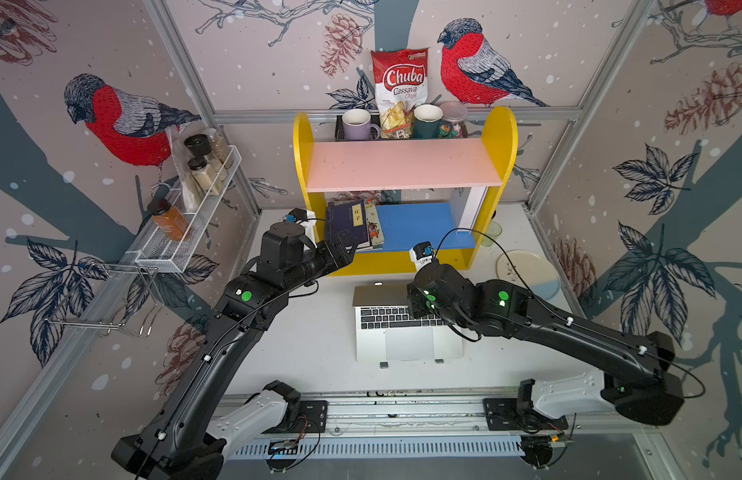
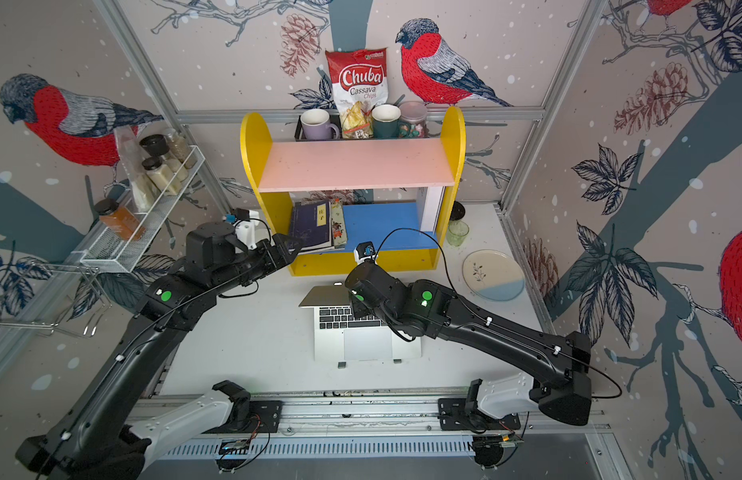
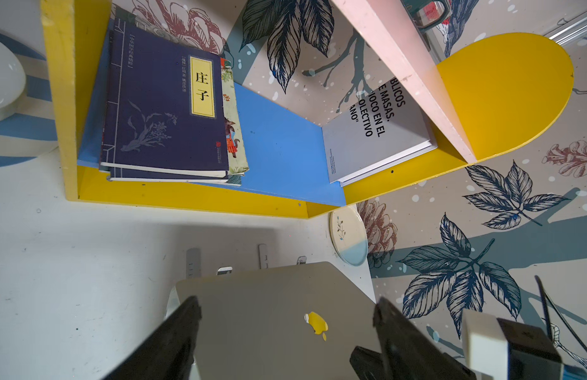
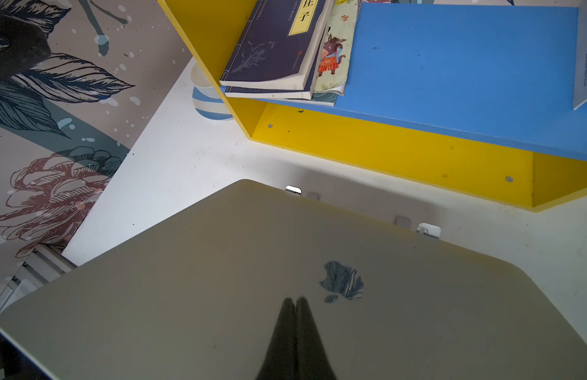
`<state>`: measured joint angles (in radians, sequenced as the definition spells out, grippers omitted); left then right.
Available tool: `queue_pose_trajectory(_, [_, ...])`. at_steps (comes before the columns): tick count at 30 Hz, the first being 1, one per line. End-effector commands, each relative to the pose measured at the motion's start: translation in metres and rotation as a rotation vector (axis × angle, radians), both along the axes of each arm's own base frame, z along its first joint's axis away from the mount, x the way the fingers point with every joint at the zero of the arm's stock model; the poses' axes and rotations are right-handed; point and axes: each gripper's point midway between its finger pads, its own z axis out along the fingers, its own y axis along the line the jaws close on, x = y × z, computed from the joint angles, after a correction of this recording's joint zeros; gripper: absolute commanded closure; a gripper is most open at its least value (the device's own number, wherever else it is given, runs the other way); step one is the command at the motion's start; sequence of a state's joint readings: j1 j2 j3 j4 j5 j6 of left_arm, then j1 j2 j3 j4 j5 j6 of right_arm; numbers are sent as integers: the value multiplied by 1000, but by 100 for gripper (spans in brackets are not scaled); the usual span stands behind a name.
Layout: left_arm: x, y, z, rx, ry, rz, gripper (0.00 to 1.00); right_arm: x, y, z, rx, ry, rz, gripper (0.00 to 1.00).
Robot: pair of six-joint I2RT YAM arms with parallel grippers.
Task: Close the laptop lid and set it aside
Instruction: Close the lid of the laptop.
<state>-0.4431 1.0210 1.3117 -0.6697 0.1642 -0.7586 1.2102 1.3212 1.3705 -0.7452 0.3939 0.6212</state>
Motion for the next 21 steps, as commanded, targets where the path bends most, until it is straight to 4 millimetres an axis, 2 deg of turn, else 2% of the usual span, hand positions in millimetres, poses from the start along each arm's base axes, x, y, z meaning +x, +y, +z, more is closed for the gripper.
queue_pose_trajectory(1, [1, -4, 6, -19, -32, -16, 18, -5, 0, -5, 20, 23, -13, 99])
queue_pose_trajectory(16, [-7, -3, -8, -33, -18, -24, 15, -25, -1, -28, 32, 48, -3, 99])
queue_pose_trajectory(21, [-11, -3, -18, -46, -9, -29, 11, -26, -3, -39, 26, 60, -8, 95])
